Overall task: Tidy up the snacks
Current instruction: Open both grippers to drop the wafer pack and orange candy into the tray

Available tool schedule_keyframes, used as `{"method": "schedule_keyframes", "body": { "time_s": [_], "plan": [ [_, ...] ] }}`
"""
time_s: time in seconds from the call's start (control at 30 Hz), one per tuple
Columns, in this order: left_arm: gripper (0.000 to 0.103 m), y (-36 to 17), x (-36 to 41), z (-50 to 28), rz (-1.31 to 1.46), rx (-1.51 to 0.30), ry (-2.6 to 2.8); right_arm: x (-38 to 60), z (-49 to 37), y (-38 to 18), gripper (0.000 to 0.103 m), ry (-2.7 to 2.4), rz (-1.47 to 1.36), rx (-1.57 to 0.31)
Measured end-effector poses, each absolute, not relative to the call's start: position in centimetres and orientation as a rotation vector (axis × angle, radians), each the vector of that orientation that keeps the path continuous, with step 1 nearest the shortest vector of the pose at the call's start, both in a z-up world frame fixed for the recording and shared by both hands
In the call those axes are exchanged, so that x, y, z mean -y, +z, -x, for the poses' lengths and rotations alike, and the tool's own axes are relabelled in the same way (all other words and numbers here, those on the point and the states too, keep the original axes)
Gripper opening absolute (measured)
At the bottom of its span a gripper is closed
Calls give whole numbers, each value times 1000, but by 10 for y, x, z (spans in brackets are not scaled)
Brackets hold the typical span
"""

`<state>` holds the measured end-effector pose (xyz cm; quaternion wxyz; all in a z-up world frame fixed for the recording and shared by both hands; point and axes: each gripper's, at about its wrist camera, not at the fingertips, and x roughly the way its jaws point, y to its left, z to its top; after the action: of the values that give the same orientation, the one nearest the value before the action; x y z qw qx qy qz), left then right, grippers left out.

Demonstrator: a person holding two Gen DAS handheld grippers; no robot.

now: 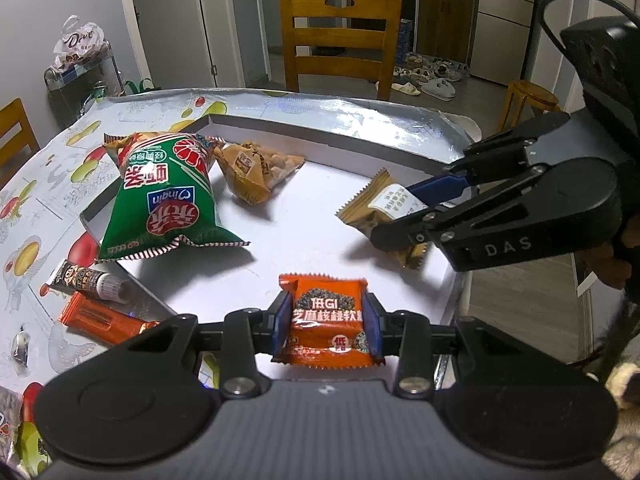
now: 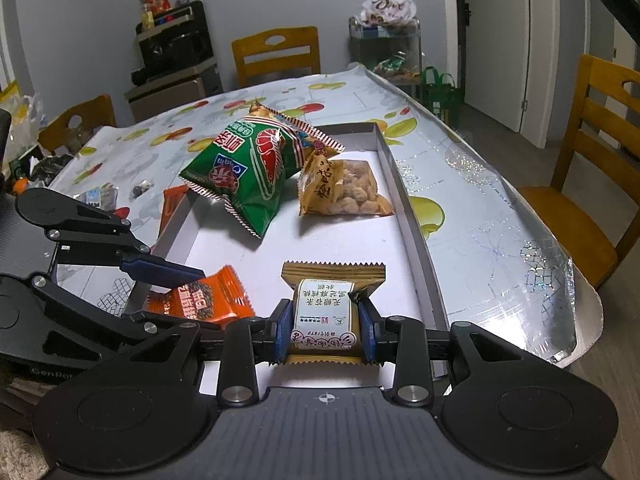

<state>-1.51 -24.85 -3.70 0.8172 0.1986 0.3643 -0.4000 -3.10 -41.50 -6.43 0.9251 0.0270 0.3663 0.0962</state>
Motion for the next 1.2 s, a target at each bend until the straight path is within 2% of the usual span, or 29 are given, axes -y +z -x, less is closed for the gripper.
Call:
{"method": "schedule_keyframes", "body": {
  "time_s": [0.37, 0.47, 0.5, 0.57, 0.67, 0.73, 0.8, 1.2],
  "plan": [
    [37, -36, 240, 18, -401, -745, -866, 409, 29, -61, 37, 179, -43, -757],
    [47, -33, 238, 20, -392, -725, -870, 408, 28, -60, 39, 166, -44, -751],
    [49, -31, 237, 21, -390, -717, -871, 408, 28, -59, 43, 164, -42, -747],
    [65, -28, 234, 23, -385, -700, -868, 407, 29, -56, 50, 162, -45, -736],
    [81, -22, 228, 25, -363, -667, -866, 406, 30, -53, 62, 166, -46, -723],
    [86, -18, 224, 27, -350, -644, -856, 405, 31, -50, 79, 173, -54, -708],
    [88, -15, 218, 28, -335, -623, -841, 403, 31, -46, 87, 176, -65, -692],
    [90, 1, 144, 33, -228, -571, -690, 374, 21, -30, 91, 195, -89, -670]
  ]
}}
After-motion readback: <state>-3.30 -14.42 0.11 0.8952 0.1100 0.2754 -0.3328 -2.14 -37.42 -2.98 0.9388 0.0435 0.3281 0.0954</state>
